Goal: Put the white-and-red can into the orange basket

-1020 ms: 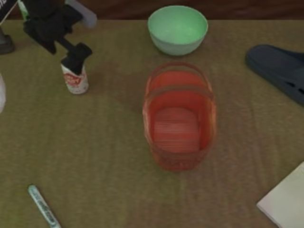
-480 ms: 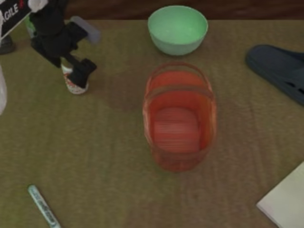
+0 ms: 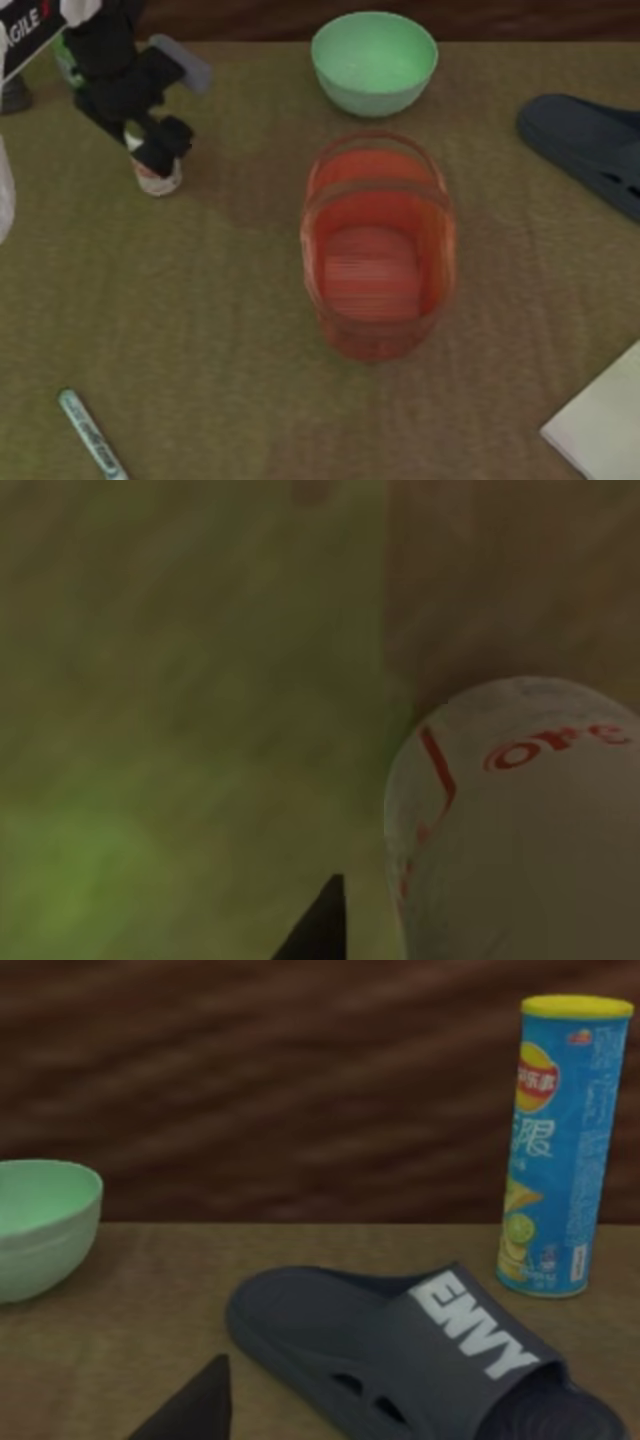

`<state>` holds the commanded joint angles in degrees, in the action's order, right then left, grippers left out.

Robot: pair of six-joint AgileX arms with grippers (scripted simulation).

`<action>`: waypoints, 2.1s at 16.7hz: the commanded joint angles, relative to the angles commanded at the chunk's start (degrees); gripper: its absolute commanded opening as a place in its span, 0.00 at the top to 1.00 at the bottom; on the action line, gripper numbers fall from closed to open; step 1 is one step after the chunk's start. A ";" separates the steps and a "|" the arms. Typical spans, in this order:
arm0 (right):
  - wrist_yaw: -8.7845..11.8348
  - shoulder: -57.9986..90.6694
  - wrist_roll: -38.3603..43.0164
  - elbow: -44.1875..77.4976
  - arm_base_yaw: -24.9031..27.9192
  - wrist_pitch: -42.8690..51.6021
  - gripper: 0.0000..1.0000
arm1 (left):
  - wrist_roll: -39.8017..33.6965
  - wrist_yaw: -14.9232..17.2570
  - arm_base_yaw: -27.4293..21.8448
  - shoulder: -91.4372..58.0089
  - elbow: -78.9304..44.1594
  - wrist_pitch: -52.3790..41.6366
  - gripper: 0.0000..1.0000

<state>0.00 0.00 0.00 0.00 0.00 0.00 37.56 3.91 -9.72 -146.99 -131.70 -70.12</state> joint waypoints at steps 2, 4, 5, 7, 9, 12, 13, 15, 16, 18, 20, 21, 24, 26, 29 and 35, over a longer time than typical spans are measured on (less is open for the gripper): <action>0.00 0.00 0.00 0.00 0.00 0.00 0.00 | 0.00 0.00 0.00 0.00 0.00 0.00 0.68; 0.00 0.00 0.00 0.00 0.00 0.00 0.00 | 0.00 0.00 0.00 0.00 0.00 0.00 0.83; 0.00 0.00 0.00 0.00 0.00 0.00 0.00 | 0.00 0.00 0.00 0.00 0.00 0.00 0.90; 0.00 0.00 0.00 0.00 0.00 0.00 0.00 | 0.00 0.00 0.00 0.00 0.00 0.00 1.00; 0.00 0.00 0.00 0.00 0.00 0.00 0.00 | 0.00 0.00 0.00 0.00 0.00 0.00 1.00; 0.00 0.00 0.00 0.00 0.00 0.00 0.00 | 0.00 0.00 0.00 0.00 0.00 0.00 1.00; 0.00 0.00 0.00 0.00 0.00 0.00 0.00 | 0.00 0.00 0.00 0.00 0.00 0.00 1.00; 0.00 0.00 0.00 0.00 0.00 0.00 0.00 | 0.09 -0.02 0.20 0.05 0.01 -0.01 1.00; 0.00 0.00 0.00 0.00 0.00 0.00 0.00 | 0.09 -0.02 0.20 0.05 0.01 -0.01 1.00; 0.00 0.00 0.00 0.00 0.00 0.00 0.00 | -0.43 1.22 -0.04 0.36 0.88 1.67 1.00; 0.00 0.00 0.00 0.00 0.00 0.00 0.00 | -1.75 4.04 -0.47 1.20 2.93 5.67 1.00; 0.00 0.00 0.00 0.00 0.00 0.00 0.00 | -2.69 5.97 -0.73 1.84 4.35 8.50 1.00; 0.00 0.00 0.00 0.00 0.00 0.00 0.00 | -6.42 13.49 -1.69 4.48 9.94 19.88 1.00; 0.00 0.00 0.00 0.00 0.00 0.00 0.00 | -9.50 19.61 -2.47 6.71 14.52 29.58 1.00; 0.00 0.00 0.00 0.00 0.00 0.00 0.00 | -14.70 29.79 -3.79 10.57 22.42 46.49 1.00; 0.00 0.00 0.00 0.00 0.00 0.00 0.00 | -25.68 50.66 -6.49 19.59 39.80 81.91 1.00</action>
<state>0.00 0.00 0.00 0.00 0.00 0.00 11.88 54.56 -16.20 -127.39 -91.90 11.79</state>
